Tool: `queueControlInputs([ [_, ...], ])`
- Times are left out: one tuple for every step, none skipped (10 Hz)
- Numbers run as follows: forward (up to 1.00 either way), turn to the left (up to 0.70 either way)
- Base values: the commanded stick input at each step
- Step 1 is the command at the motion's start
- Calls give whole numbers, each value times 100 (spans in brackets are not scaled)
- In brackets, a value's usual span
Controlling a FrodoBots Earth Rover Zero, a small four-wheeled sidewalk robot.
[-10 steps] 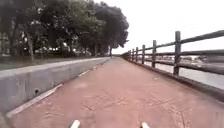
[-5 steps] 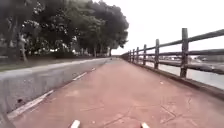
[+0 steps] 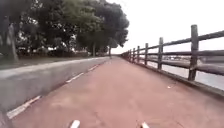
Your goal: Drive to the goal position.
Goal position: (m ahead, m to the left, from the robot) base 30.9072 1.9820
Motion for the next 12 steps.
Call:
queueControlInputs([
  [70, 0],
  [70, 0],
  [70, 0],
  [70, 0],
  [70, 0],
  [70, 0],
  [70, 0],
  [70, 0],
  [70, 0],
  [70, 0],
  [70, 0],
  [70, 0],
])
